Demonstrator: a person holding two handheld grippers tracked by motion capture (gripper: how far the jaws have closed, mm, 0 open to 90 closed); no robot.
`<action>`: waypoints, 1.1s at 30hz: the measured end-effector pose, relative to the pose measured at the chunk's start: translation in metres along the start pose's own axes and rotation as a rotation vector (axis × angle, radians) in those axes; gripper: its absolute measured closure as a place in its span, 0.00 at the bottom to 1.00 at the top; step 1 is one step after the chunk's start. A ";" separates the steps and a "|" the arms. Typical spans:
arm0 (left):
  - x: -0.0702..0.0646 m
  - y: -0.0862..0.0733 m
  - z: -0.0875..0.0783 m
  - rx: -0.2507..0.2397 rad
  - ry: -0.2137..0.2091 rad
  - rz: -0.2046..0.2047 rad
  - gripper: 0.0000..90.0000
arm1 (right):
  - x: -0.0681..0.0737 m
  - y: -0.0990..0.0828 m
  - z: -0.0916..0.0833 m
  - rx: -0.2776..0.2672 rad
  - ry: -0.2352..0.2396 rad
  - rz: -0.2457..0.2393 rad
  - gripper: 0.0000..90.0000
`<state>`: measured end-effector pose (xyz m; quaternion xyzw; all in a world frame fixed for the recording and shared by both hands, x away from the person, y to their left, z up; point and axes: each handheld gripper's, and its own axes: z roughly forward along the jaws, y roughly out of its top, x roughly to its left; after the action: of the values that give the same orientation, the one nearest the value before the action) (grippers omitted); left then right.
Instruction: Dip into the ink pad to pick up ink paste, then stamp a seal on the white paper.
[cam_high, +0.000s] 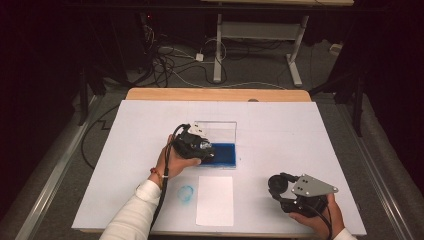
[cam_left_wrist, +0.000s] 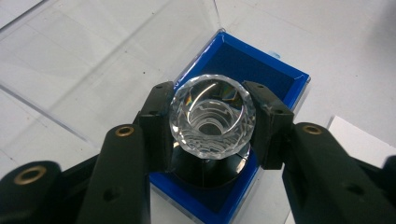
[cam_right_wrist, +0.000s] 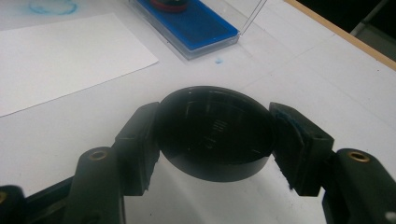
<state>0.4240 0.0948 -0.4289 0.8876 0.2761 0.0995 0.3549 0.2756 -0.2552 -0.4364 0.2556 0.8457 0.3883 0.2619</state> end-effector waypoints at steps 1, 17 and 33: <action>0.000 0.000 -0.001 0.000 -0.002 0.005 0.61 | 0.000 0.000 0.000 -0.002 0.000 -0.002 0.42; -0.006 0.005 -0.035 -0.066 0.019 0.029 0.61 | 0.001 0.000 0.002 -0.002 0.008 -0.005 0.42; -0.028 0.002 -0.058 -0.132 -0.010 0.077 0.61 | 0.004 0.001 0.000 -0.002 0.014 -0.018 0.42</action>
<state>0.3799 0.1113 -0.3846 0.8727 0.2329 0.1268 0.4099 0.2731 -0.2524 -0.4370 0.2450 0.8495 0.3884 0.2597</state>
